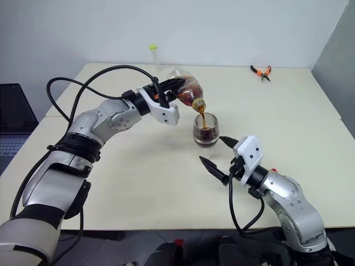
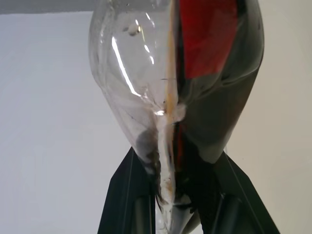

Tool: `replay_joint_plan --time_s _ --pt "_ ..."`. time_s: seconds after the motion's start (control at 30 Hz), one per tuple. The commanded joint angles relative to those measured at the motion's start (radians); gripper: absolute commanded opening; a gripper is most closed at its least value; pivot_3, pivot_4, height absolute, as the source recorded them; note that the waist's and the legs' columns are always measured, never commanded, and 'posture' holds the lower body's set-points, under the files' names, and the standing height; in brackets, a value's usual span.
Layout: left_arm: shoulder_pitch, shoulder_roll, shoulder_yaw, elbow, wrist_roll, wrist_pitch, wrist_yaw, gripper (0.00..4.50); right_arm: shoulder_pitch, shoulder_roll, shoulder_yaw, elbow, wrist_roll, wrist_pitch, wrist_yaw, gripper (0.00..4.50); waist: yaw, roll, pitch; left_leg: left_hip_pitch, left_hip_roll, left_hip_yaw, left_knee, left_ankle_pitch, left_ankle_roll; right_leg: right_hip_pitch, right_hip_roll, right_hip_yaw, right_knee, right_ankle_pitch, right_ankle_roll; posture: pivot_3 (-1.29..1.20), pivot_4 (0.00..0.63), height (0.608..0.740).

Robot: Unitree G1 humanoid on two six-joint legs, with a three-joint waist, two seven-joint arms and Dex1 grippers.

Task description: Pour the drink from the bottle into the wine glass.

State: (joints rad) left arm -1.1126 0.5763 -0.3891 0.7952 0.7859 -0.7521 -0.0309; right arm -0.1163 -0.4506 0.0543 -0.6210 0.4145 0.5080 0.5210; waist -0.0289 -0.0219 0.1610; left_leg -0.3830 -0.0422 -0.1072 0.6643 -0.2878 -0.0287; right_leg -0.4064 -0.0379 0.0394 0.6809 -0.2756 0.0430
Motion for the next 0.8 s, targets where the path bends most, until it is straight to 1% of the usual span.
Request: replay_joint_plan --time_s 0.03,0.33,0.6,0.8 --pt "-0.039 0.012 0.01 -0.012 -0.015 -0.006 0.025 0.69 -0.002 -0.001 -0.018 -0.019 0.004 -0.026 0.004 4.5 0.0 0.0 0.0 0.0 0.0 0.0 0.0 0.0 0.0 0.0 0.0 0.0 0.0 0.0 0.0 0.0 0.15 0.74" --pt "-0.025 0.001 0.02 -0.023 -0.048 -0.02 0.007 0.69 -0.002 0.001 -0.019 -0.023 0.007 -0.027 0.004 4.5 0.0 0.0 0.0 0.0 0.0 0.0 0.0 0.0 0.0 0.0 0.0 0.0 0.0 0.0 0.0 0.0 0.15 0.74" --pt "0.04 -0.024 0.048 -0.087 -0.156 0.009 -0.064 0.69 0.001 0.005 -0.018 -0.03 0.009 -0.029 0.002 4.5 -0.001 0.0 0.0 0.0 0.0 0.0 0.0 0.0 0.0 0.0 0.0 0.0 0.0 0.0 0.0 0.0 0.15 0.74" --pt "0.108 -0.038 0.086 -0.18 -0.257 0.084 -0.134 0.69 0.008 0.0 -0.03 -0.048 0.021 -0.037 0.012 4.5 -0.001 0.0 0.0 0.0 0.0 0.0 0.0 0.001 -0.001 0.0 0.0 0.0 0.001 0.0 0.0 0.0 0.15 0.74"
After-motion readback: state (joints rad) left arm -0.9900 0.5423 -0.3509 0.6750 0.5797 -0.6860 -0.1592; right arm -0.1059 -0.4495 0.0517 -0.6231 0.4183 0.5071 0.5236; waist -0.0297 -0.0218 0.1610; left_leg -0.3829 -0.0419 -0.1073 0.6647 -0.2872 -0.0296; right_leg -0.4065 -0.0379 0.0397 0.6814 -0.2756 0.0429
